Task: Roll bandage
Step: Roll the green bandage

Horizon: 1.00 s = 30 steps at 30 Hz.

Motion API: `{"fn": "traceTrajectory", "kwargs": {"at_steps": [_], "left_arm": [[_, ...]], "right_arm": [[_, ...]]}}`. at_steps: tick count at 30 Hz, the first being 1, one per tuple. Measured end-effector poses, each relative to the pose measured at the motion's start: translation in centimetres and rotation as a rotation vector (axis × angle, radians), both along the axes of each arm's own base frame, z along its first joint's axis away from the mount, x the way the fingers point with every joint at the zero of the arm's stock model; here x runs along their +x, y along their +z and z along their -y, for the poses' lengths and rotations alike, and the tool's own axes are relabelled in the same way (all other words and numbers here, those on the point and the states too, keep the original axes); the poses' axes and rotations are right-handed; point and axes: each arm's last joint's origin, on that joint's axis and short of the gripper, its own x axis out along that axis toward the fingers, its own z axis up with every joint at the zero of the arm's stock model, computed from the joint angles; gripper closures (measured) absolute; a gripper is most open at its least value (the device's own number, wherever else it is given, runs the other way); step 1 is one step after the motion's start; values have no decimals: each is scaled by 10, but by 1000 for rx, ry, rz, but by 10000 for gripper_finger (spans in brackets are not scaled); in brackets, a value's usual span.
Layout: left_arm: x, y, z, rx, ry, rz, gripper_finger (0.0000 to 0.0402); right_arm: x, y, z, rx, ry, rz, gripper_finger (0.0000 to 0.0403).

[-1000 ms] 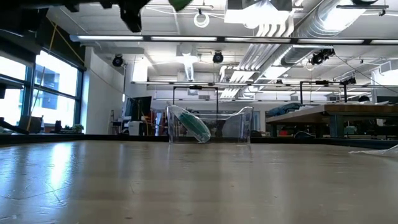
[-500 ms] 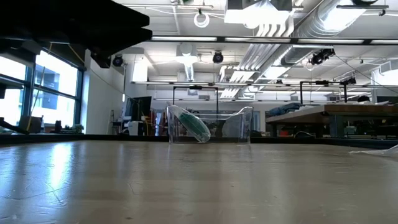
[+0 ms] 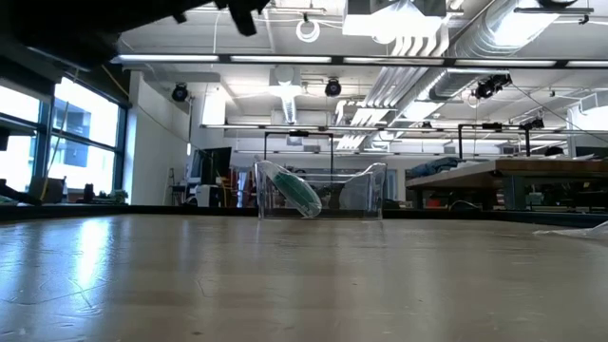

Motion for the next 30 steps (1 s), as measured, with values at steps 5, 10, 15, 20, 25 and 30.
{"fn": "traceTrajectory", "kwargs": {"at_steps": [5,10,15,20,25,30], "left_arm": [[9,12,-6,-19,36,46,170],[10,15,-7,-41,46,58,153],[4,21,3,47,-72,140,155],[1,24,8,14,-6,158,155],[6,29,5,-29,74,153,159],[11,30,5,1,95,122,218]], "right_arm": [[0,-1,0,-7,0,-8,400],[-1,-1,-3,-14,9,-14,400],[-1,-2,-4,-19,14,-21,400],[-1,-2,-4,-21,13,-19,400],[-1,0,-4,-15,12,-6,400],[-2,0,-5,-12,15,2,400]]}}
